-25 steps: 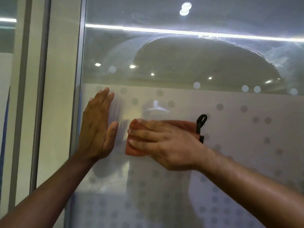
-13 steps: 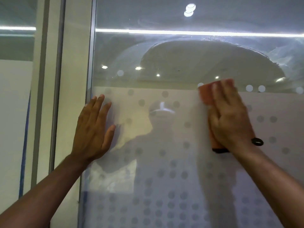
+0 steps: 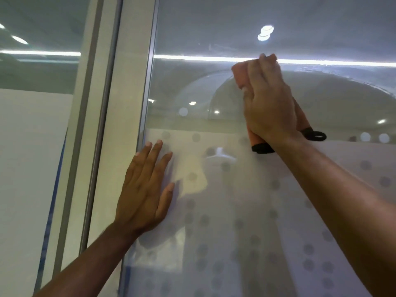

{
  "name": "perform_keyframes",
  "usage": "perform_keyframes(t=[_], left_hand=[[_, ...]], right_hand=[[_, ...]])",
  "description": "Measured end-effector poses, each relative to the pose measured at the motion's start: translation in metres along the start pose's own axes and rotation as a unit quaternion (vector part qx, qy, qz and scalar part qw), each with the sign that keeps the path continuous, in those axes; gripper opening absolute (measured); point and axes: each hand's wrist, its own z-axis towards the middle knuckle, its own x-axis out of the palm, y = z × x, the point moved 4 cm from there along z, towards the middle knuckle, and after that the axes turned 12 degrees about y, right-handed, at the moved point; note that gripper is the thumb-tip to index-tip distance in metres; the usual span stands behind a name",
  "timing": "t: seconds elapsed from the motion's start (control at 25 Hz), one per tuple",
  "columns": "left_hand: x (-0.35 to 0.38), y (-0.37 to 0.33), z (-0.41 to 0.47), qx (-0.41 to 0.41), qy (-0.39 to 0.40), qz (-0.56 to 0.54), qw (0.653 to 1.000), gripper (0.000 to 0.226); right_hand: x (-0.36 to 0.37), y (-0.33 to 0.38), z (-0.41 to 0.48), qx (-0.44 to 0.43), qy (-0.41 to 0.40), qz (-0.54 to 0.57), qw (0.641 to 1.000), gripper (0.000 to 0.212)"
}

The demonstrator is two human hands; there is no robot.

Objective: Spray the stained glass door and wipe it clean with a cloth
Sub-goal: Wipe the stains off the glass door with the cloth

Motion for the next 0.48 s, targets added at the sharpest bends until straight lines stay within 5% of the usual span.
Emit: perform_keyframes(t=[0.48], left_hand=[[-0.004, 0.008, -0.001, 0.003, -0.059, -0.147, 0.987, 0.084]], right_hand=[[0.049, 0.080, -0.017, -0.285, 0.109, -0.130, 0.943, 0.059]])
